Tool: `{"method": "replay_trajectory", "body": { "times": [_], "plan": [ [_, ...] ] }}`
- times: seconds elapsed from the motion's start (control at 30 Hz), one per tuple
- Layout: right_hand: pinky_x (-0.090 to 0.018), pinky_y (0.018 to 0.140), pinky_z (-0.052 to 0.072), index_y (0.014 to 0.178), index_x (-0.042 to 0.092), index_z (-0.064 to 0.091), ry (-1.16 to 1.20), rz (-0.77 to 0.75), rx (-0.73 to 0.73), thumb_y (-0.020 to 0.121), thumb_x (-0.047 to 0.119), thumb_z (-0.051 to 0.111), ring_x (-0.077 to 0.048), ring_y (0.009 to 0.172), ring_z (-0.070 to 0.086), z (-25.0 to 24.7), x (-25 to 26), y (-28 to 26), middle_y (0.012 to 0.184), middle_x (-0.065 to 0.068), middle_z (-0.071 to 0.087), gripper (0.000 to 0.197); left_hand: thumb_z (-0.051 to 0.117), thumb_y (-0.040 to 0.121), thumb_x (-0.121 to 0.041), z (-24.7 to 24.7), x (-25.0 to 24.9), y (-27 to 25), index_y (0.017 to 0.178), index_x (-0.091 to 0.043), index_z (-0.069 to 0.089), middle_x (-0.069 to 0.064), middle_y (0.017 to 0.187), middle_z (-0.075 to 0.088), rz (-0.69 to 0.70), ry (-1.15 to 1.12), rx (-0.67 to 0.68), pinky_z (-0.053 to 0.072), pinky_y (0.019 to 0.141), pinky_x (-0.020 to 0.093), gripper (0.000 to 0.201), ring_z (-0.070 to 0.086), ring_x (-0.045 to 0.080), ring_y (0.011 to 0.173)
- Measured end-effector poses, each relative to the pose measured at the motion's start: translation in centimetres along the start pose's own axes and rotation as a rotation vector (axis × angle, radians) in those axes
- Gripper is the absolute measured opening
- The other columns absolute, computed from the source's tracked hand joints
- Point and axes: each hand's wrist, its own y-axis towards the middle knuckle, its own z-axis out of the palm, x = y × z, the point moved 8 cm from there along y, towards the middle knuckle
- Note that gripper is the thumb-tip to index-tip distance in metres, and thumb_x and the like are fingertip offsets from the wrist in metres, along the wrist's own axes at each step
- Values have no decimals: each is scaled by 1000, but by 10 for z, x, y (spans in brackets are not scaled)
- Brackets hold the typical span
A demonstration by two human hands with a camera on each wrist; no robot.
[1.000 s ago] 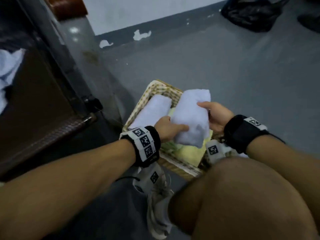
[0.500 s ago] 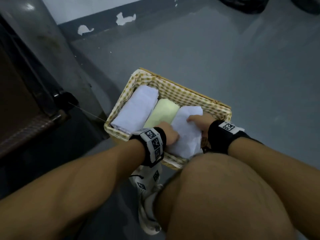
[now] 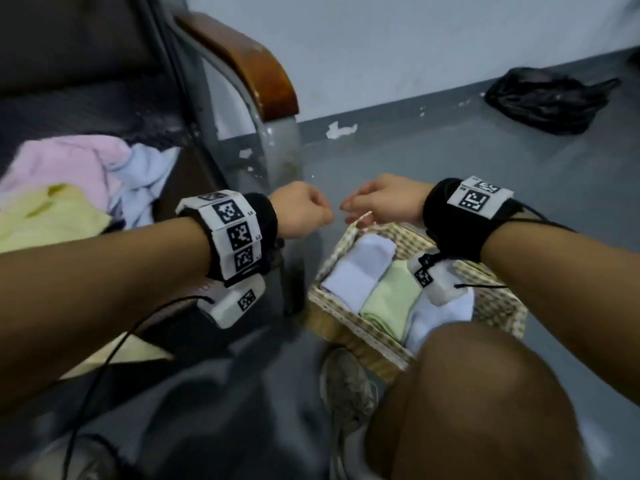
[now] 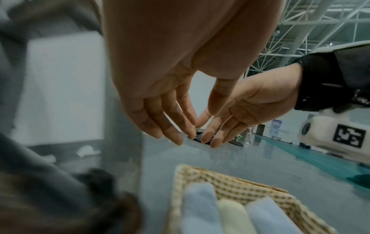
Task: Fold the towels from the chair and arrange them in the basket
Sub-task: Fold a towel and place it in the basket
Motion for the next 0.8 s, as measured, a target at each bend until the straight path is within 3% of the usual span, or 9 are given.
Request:
{"method": "replay_trajectory", "body": {
  "times": [0.07,0.13,0.23,0.37,0.43,0.5,0.6,0.67,0.8],
  "plan": [
    [-27,78,49,119,5,66,1,-94,43,98,28,59,-25,97,71,18,58,7,109,-6,74,32,65,87,-28,-50,20,-27,92,-24,72,-3,95,72,-7,48,-80,55,90,35,10,68,19,94],
    [-20,64,45,121,3,64,37,-162,92,98,26,58,-19,81,67,42,112,13,102,-6,73,33,66,86,-27,-92,45,-60,93,-25,72,-3,94,72,-39,59,-147,54,91,37,9,68,19,93],
    [-16,54,42,123,4,62,7,-255,189,99,25,58,-16,77,63,88,186,21,109,-13,72,32,66,85,-25,-140,91,-108,91,-25,71,-8,85,69,-136,91,-257,52,82,29,8,67,19,91],
    [-26,69,45,119,8,65,-25,-369,264,99,25,56,-20,91,68,149,262,27,112,-10,72,28,65,85,-25,-171,165,-159,87,-23,71,-1,96,72,-306,113,-337,52,85,33,7,66,24,96],
    [-26,73,46,114,11,68,-47,-408,307,98,25,56,-17,90,69,180,279,32,110,-8,73,24,66,85,-32,-173,204,-171,106,-21,69,2,113,69,-430,176,-318,50,89,33,24,62,24,106],
    [-17,64,48,110,13,69,-76,-431,356,97,25,58,-13,86,68,213,282,41,106,-5,74,21,67,85,-41,-168,240,-178,129,-20,57,6,128,60,-553,238,-272,48,90,33,50,57,26,114],
    [-14,61,48,113,10,71,-164,-448,420,95,22,59,-14,87,68,256,269,57,95,2,73,24,70,81,-52,-149,281,-185,145,-24,41,9,137,54,-652,290,-189,48,95,35,76,54,29,121],
    [-13,60,47,113,12,72,-299,-459,474,94,21,61,-18,90,71,274,259,64,85,8,69,24,72,79,-51,-139,294,-188,143,-28,45,6,135,57,-645,319,-137,48,96,33,74,55,27,120],
    [-16,72,50,116,14,72,-426,-438,522,92,18,62,-23,98,72,292,256,77,92,0,71,26,75,80,-36,-165,302,-190,115,-26,69,2,116,68,-601,354,-271,52,82,30,37,63,22,102]
  ]
}}
